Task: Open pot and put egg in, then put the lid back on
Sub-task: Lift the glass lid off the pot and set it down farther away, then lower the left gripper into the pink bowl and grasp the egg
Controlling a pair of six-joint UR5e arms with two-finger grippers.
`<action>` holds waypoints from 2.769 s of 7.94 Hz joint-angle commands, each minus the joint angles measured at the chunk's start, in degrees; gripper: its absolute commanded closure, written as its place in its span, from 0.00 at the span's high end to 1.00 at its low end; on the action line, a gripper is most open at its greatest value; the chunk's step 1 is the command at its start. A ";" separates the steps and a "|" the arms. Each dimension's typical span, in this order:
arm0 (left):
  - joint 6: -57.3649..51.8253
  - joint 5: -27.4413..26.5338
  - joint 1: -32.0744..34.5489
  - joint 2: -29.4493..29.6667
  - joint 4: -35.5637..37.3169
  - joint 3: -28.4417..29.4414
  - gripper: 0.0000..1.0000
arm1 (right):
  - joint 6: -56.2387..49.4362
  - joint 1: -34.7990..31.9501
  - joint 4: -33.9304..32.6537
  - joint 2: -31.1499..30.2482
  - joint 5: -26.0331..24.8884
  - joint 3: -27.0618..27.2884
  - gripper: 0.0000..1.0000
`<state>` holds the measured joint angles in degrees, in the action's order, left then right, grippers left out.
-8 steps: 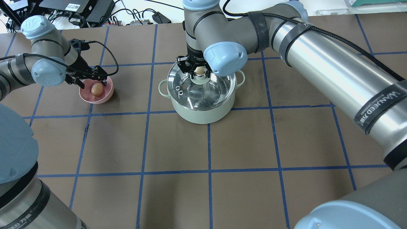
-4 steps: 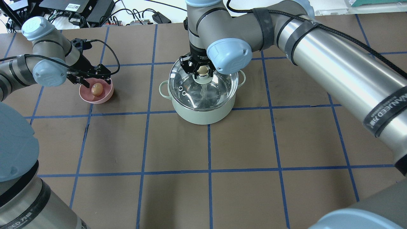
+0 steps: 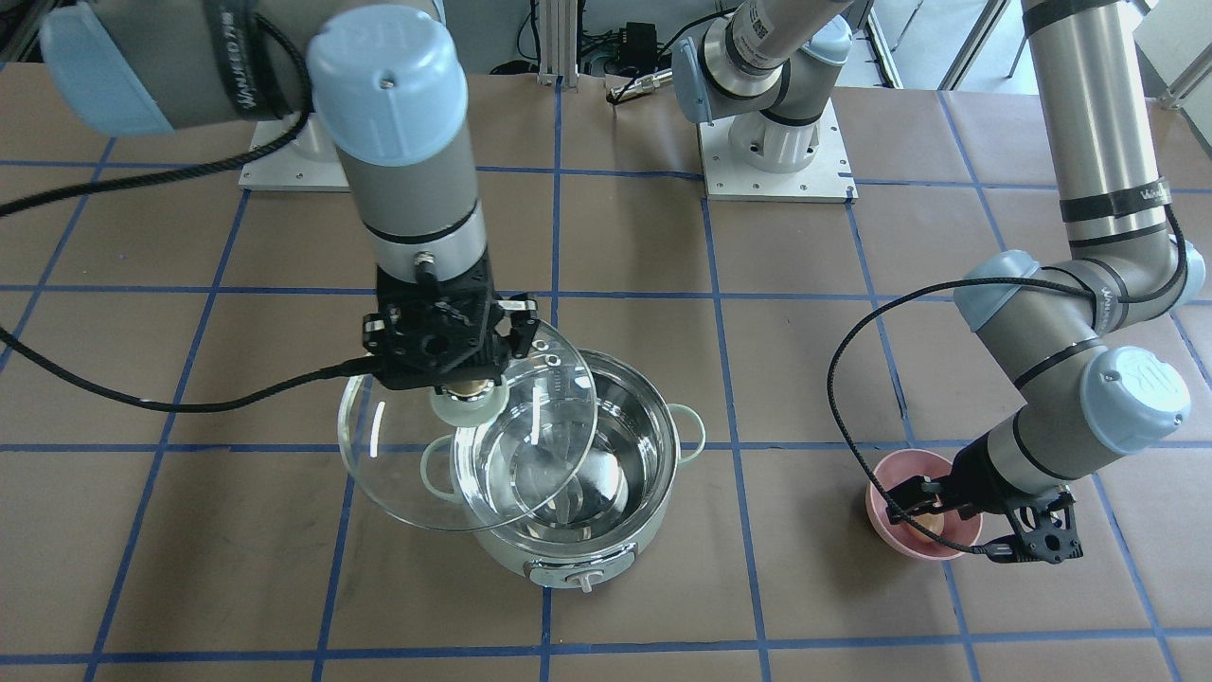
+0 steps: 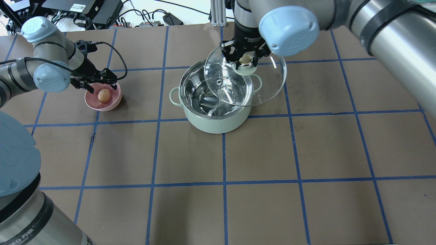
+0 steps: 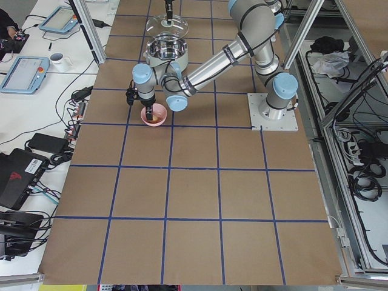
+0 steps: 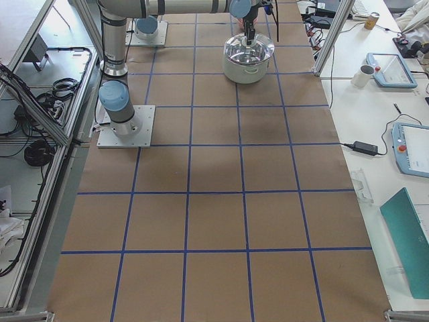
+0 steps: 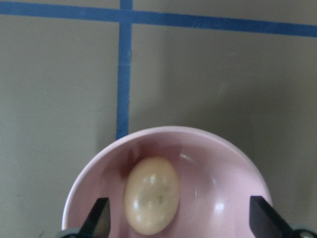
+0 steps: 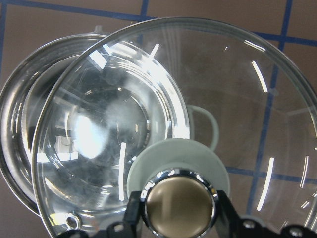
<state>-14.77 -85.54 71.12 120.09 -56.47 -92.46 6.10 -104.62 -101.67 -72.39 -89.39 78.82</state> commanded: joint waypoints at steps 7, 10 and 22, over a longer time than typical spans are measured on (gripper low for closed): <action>-1.05 -2.71 0.07 0.40 -0.05 -1.58 1.00 | -19.46 18.49 9.21 -7.32 -3.69 1.68 0.15; -0.97 -2.71 0.07 1.46 0.13 -1.50 1.00 | -20.95 19.63 9.13 -8.12 -3.16 2.83 0.14; -0.35 -2.53 0.07 2.25 0.04 -1.14 0.24 | -21.04 19.63 9.48 -8.12 -2.99 2.92 0.14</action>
<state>-15.21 -88.00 71.19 122.35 -56.43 -93.60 -14.88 -84.99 -92.03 -80.60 -92.46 81.74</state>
